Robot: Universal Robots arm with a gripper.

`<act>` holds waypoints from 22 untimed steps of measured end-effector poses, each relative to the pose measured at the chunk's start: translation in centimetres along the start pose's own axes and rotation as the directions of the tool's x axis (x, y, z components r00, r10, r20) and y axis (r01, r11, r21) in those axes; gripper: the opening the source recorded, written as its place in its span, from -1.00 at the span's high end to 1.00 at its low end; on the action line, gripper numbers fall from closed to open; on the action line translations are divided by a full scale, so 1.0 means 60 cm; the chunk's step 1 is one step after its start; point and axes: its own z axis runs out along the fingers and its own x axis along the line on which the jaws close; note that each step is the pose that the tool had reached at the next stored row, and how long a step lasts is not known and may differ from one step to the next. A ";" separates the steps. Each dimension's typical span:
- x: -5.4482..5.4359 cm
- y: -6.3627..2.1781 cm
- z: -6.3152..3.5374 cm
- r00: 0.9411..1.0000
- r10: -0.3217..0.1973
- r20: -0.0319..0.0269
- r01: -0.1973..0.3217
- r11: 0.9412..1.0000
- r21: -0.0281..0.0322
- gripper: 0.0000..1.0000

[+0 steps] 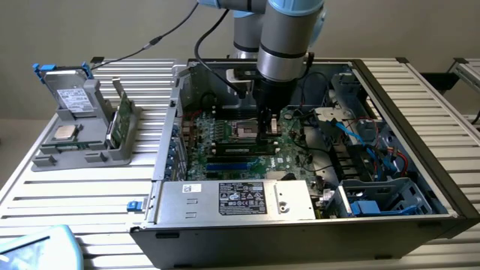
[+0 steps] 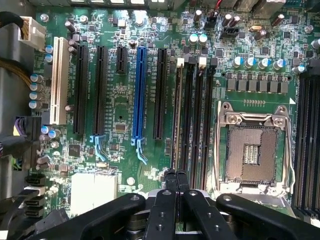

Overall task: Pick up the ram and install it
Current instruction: 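Press down the ram until it locks into place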

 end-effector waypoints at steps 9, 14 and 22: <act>0.000 0.000 0.008 1.000 0.002 0.000 -0.002 1.000 0.000 0.79; 0.000 -0.001 0.012 1.000 0.003 0.000 -0.003 1.000 0.000 0.79; -0.001 0.000 0.015 1.000 0.004 0.001 -0.004 1.000 0.000 0.79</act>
